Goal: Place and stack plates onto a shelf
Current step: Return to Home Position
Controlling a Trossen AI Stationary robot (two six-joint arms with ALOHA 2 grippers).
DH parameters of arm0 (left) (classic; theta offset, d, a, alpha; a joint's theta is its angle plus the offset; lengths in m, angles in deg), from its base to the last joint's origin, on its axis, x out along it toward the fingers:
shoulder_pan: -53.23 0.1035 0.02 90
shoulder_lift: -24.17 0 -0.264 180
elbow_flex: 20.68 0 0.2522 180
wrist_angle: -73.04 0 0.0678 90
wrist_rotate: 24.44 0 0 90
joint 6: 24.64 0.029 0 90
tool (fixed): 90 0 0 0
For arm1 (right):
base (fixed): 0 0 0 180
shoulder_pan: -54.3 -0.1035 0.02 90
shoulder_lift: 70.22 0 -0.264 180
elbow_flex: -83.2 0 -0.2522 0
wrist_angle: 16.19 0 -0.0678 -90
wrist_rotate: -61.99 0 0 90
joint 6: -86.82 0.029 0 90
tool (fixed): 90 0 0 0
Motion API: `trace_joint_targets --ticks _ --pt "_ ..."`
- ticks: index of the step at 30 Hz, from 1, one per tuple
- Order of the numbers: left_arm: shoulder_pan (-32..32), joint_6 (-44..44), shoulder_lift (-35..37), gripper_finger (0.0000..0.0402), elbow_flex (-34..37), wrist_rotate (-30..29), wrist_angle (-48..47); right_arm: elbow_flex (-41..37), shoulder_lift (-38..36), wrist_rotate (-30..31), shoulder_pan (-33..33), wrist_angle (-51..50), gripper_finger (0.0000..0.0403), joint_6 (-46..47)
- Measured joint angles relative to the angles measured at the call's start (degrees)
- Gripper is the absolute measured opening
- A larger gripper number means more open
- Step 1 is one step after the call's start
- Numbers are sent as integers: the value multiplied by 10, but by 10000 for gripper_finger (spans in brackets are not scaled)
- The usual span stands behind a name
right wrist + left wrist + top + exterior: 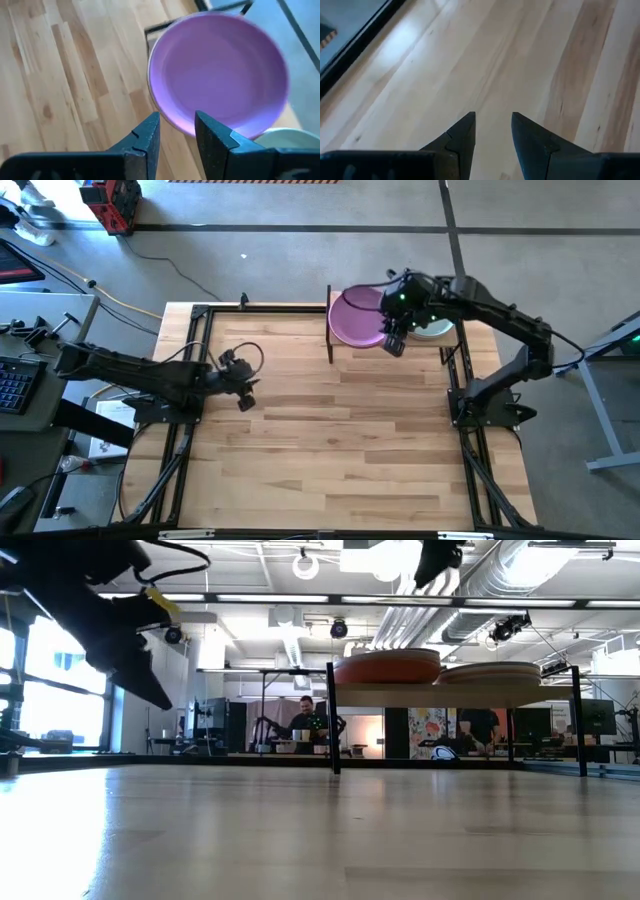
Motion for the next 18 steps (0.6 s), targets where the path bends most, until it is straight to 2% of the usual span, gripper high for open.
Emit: trace_joint_targets --ticks 7,10,18 --pt "42 1 82 117 69 99 124 -244 -123 -54 7 156 99 9" --pt "57 5 106 117 87 124 158 -341 -190 -72 5 220 99 33" --pt "76 11 137 117 134 164 228 -525 -359 -79 -13 336 99 101"
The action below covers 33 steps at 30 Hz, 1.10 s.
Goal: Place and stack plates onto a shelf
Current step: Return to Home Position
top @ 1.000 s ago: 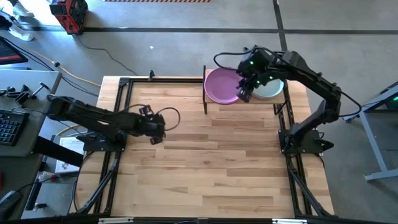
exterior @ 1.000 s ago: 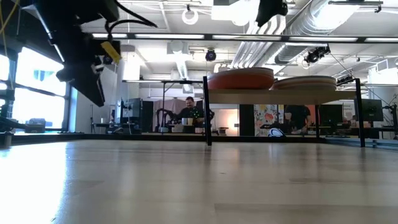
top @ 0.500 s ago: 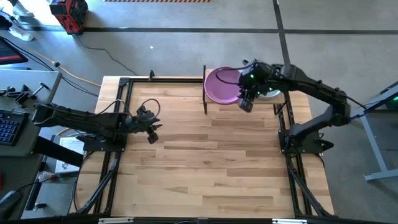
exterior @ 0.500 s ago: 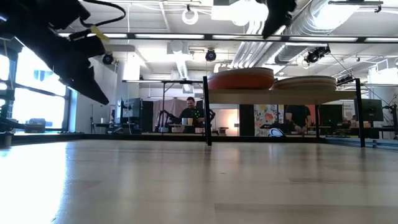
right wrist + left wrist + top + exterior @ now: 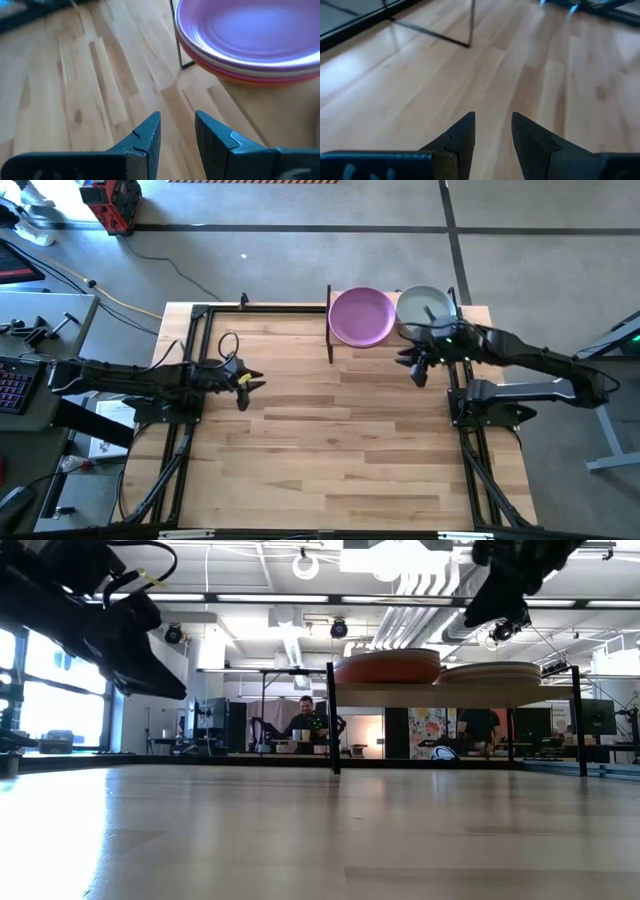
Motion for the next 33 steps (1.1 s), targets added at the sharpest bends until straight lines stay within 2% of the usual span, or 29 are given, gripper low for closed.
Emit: trace_joint_targets --ticks 6,13,20,33 --pt "2 20 4 117 42 57 76 -94 -103 -4 -23 89 99 26" --pt "2 25 4 117 75 62 103 -170 -178 -4 -44 140 99 62" --pt "2 37 4 117 107 63 106 -223 -210 -4 -67 171 99 80" --pt "2 120 4 117 107 63 136 -313 -213 14 -106 275 99 73"
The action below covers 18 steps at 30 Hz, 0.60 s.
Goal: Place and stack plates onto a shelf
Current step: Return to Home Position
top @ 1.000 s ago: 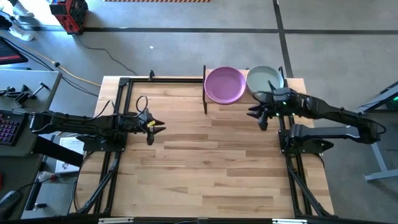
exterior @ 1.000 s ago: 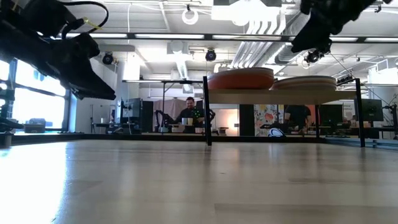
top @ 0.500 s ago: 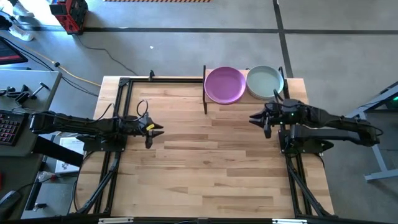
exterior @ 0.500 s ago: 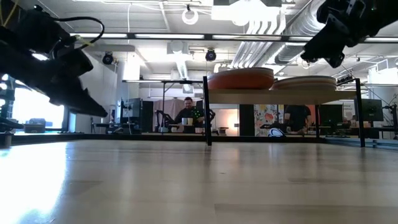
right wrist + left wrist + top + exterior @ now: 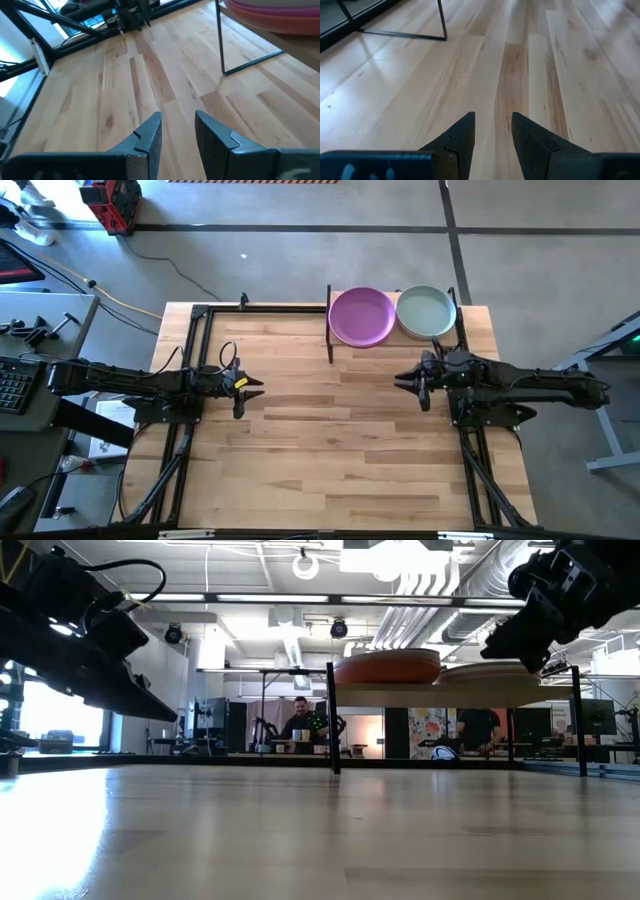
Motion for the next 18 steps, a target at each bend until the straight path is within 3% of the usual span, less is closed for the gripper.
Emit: trace_joint_targets --ticks 18 --pt "0 48 0 117 0 -22 -4 -136 0 5 -25 183 99 -21"
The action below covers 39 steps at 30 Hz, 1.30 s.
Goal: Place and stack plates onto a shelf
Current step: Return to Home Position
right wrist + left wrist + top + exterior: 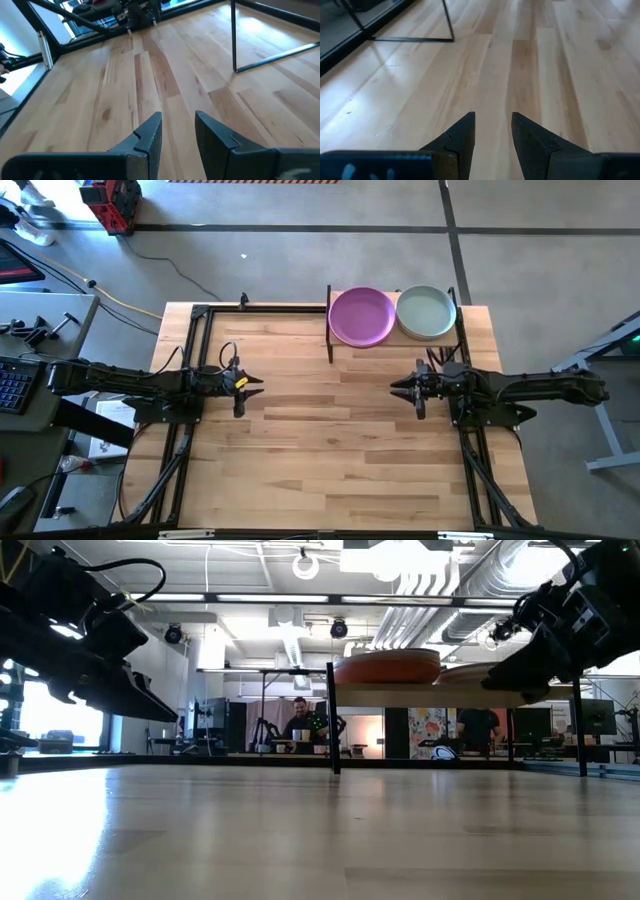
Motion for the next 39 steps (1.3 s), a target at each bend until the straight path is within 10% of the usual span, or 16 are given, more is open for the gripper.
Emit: trace_joint_targets --ticks 39 --pt "0 1 10 117 -1 -30 -3 -6 1 -1 0 -36 99 -3"
